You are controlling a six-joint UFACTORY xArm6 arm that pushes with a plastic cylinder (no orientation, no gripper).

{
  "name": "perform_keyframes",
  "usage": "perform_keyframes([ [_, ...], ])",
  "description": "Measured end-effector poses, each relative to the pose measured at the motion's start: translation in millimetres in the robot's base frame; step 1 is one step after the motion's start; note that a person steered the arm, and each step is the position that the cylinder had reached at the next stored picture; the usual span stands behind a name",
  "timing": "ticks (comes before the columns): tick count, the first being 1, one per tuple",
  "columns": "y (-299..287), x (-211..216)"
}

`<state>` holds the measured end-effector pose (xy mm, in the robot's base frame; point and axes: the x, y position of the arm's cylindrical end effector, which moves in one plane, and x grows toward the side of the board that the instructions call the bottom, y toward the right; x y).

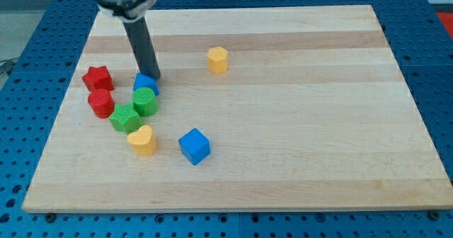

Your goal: Push the red star in between the blue triangle and red circle

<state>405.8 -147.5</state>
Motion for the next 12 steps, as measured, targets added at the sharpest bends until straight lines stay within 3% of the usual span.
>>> perform_keyframes([
  [1, 11.4, 47.4],
  [2, 18.7, 65.3],
  [5, 36.3, -77.7],
  [6, -22.6, -86.7],
  [8, -141.4, -73.3],
  [9, -157.0, -65.0],
  [10, -151.3, -52.1],
  [12, -71.8, -9.7],
])
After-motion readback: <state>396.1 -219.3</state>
